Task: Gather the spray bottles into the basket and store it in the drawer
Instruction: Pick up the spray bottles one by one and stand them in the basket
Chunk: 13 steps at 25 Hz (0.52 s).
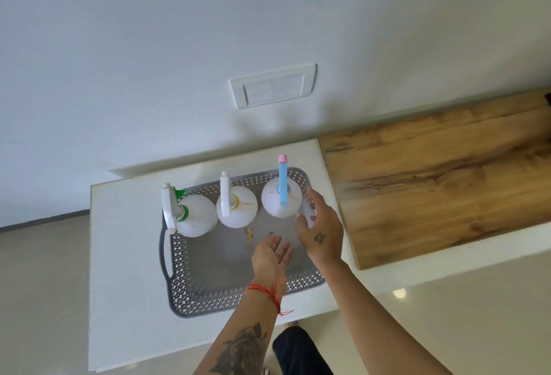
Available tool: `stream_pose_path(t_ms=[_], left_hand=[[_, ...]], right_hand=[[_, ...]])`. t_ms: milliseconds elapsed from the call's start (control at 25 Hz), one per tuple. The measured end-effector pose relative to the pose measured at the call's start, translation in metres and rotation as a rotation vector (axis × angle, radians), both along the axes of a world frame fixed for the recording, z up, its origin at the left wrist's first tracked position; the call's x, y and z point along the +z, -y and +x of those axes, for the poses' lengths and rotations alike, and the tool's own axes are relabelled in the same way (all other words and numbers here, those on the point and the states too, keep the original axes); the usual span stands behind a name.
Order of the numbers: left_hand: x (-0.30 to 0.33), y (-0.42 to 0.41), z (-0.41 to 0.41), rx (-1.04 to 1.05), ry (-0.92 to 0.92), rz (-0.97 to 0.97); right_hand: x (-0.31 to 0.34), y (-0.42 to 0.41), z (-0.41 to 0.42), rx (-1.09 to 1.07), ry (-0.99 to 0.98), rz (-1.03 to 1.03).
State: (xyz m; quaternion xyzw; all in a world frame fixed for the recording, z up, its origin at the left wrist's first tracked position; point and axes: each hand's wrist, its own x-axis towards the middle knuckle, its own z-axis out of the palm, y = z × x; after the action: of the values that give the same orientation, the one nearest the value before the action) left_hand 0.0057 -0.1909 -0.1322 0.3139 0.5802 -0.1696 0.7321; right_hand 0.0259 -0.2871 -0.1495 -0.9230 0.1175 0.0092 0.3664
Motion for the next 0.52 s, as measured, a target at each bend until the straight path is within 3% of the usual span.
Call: stream_pose_path(t_ms=[200,520], left_hand=[[0.028,0.011,-0.054,-0.208,0.116,0.069],[0.109,0.060,-0.190,-0.727,0.412,0.141]], right_hand=[[0.032,0.018,-0.080,-0.279,0.010,0.182],[0.102,0.050,-0.258,-0.620,0.082,0.465]])
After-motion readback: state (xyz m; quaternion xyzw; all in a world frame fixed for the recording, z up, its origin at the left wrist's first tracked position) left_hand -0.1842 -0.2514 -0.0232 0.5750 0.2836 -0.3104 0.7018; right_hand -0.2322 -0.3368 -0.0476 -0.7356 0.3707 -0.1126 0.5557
